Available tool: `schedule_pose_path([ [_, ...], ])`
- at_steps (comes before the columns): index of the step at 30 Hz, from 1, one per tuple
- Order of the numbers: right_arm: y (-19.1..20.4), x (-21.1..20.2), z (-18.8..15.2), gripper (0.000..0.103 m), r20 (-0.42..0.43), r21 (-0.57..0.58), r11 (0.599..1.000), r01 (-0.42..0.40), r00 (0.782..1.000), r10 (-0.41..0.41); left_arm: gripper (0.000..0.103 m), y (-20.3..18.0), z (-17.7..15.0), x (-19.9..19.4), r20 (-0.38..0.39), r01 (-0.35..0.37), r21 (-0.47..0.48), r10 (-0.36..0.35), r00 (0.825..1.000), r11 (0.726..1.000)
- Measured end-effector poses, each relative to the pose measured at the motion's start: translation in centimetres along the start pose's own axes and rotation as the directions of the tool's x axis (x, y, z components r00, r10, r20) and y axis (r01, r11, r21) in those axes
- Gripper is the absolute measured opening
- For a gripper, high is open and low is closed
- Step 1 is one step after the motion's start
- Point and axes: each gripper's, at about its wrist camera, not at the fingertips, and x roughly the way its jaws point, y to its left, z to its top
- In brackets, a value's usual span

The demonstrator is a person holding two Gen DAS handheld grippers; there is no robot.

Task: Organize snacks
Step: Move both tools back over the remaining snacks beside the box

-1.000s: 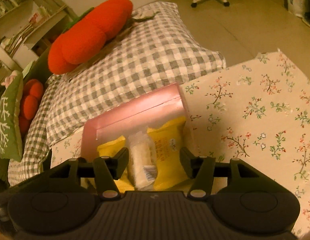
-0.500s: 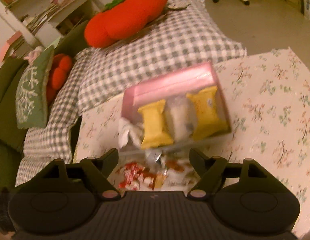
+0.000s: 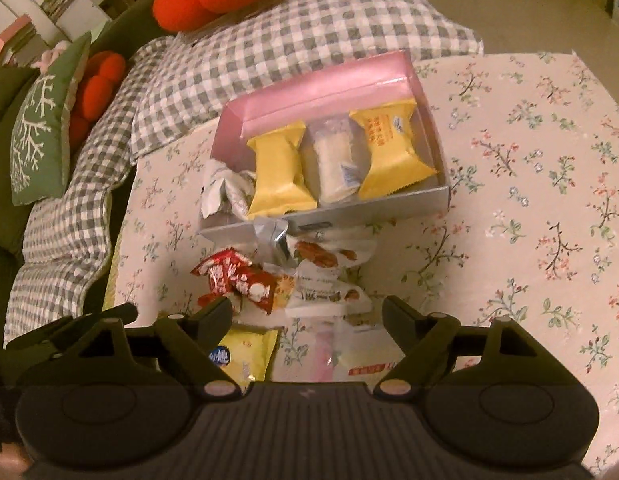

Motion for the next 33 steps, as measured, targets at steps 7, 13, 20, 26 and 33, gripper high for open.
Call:
schedule_pose_path([
  [7, 0.0, 1.4, -1.3, 0.083, -0.106, -0.077, 0.995, 0.069, 0.991, -0.076, 0.083, -3.3, -1.9, 1.4, -0.044, -0.022, 0.239, 0.034, 0.998, 0.971],
  [13, -1.2, 2.0, -1.7, 0.083, -0.151, -0.057, 0.992, 0.11, 0.982, -0.117, 0.083, -4.1, -2.9, 1.9, -0.08, 0.012, 0.311, 0.013, 0.997, 0.95],
  [20, -1.4, 3.0, -2.8, 0.08, -0.226, -0.073, 0.992, 0.106, 0.967, -0.12, 0.083, -4.1, -3.5, 2.4, -0.091, 0.008, 0.354, 0.026, 0.995, 0.935],
  [26, -1.2, 4.1, -3.7, 0.056, -0.29, -0.088, 0.993, 0.078, 0.952, -0.101, 0.083, -4.1, -3.9, 2.4, -0.084, 0.001, 0.394, 0.035, 0.996, 0.919],
  [33, 0.2, 4.8, -3.9, 0.053, -0.288, -0.109, 0.994, 0.026, 0.956, -0.056, 0.083, -3.5, -3.8, 2.6, -0.073, -0.018, 0.404, 0.051, 0.996, 0.914],
])
